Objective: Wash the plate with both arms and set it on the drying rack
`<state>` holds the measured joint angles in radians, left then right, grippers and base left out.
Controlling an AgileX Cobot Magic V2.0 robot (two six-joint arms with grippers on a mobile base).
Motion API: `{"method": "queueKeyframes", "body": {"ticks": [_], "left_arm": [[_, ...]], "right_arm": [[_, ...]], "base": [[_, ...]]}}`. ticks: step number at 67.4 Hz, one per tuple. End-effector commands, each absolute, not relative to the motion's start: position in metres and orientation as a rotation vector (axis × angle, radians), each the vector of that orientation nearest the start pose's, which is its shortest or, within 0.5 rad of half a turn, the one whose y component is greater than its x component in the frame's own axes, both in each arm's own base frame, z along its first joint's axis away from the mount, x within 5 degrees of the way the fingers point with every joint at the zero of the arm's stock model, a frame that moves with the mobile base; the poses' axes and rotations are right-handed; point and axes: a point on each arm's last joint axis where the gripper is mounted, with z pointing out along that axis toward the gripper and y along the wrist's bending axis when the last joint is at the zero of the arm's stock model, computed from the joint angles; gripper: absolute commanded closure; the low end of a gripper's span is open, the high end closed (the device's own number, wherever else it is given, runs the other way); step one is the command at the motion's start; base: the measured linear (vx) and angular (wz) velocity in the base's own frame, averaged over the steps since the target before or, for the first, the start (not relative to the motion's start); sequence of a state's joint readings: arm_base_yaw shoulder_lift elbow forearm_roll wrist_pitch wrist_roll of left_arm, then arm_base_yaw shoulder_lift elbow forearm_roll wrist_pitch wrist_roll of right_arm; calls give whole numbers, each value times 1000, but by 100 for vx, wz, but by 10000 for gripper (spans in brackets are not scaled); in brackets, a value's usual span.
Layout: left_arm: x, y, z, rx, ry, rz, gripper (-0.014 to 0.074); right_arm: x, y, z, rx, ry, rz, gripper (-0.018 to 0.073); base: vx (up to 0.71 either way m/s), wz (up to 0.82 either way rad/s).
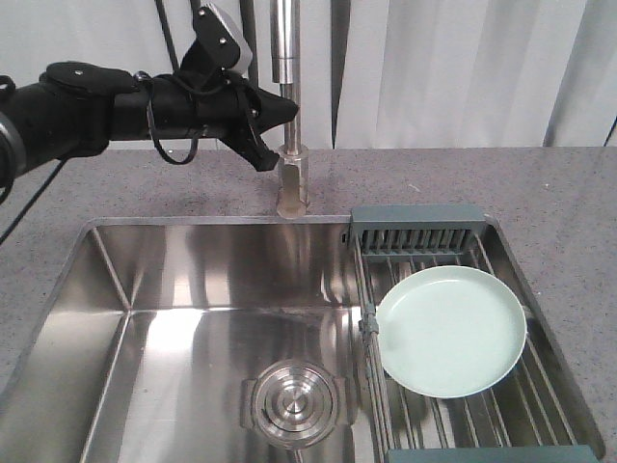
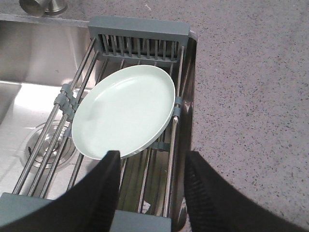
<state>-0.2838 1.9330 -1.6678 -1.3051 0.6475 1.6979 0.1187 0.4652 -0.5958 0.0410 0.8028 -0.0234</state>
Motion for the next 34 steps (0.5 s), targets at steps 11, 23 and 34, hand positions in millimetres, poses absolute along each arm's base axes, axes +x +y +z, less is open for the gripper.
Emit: {"method": "queueKeyframes", "body": {"ticks": [11, 23, 34], "left_arm": [[385, -160, 390, 932, 1712, -455, 603], [370, -146, 395, 792, 1963, -445, 603], [357, -130, 391, 660, 2151, -369, 603]], "right_arm": [[83, 12, 322, -135, 2074, 99, 240], [83, 12, 322, -135, 2075, 99, 240], [83, 12, 322, -135, 2075, 99, 240]], "base": [[0, 0], [0, 0], [0, 0]]}}
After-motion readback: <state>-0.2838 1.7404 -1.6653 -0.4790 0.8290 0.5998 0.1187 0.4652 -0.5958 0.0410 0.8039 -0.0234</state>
